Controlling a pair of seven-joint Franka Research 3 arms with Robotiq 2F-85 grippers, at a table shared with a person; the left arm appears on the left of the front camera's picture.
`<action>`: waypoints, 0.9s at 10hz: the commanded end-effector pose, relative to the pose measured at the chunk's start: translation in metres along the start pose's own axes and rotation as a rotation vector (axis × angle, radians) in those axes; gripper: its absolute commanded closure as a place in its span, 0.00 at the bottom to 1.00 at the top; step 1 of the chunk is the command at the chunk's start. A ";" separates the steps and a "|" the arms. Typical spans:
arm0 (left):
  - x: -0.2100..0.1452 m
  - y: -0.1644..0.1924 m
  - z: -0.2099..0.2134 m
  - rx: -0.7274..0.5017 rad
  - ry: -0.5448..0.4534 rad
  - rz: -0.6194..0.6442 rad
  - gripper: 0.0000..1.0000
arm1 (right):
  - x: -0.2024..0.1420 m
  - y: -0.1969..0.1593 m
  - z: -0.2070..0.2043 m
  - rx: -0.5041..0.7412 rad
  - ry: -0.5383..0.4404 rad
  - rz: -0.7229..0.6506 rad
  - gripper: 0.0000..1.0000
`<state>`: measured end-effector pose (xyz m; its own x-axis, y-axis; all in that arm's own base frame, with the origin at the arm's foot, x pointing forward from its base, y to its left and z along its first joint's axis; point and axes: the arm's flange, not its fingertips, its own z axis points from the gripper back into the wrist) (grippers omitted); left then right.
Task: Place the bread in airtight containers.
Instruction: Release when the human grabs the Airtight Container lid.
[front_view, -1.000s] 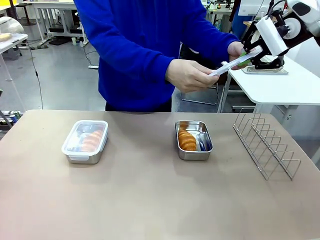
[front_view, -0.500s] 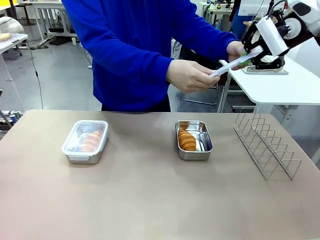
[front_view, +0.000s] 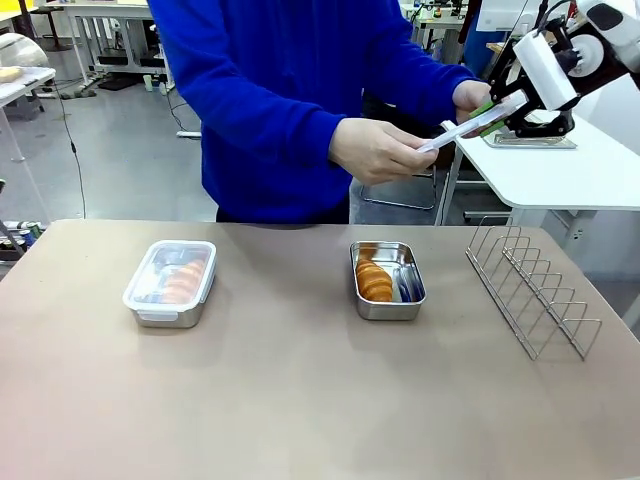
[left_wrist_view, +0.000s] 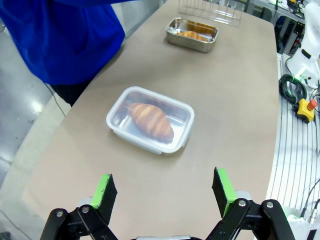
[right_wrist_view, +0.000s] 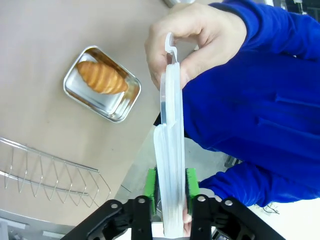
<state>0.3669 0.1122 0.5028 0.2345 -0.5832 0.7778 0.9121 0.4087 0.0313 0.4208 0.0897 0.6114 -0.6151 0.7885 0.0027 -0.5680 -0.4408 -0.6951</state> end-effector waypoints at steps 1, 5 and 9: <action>-0.001 0.000 0.000 0.001 -0.023 -0.021 0.00 | 0.002 -0.006 0.024 -0.062 0.017 -0.136 0.28; -0.001 0.000 0.000 0.001 -0.023 -0.021 0.00 | -0.055 0.019 0.095 -0.087 -0.118 -0.776 0.00; -0.001 0.000 0.000 0.001 -0.023 -0.021 0.00 | -0.135 0.113 0.120 -0.026 -0.317 -1.145 0.00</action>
<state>0.3667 0.1127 0.5029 0.2352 -0.5830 0.7777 0.9116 0.4099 0.0316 0.3717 -0.1113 0.6261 0.0650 0.6291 0.7746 -0.8857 0.3939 -0.2456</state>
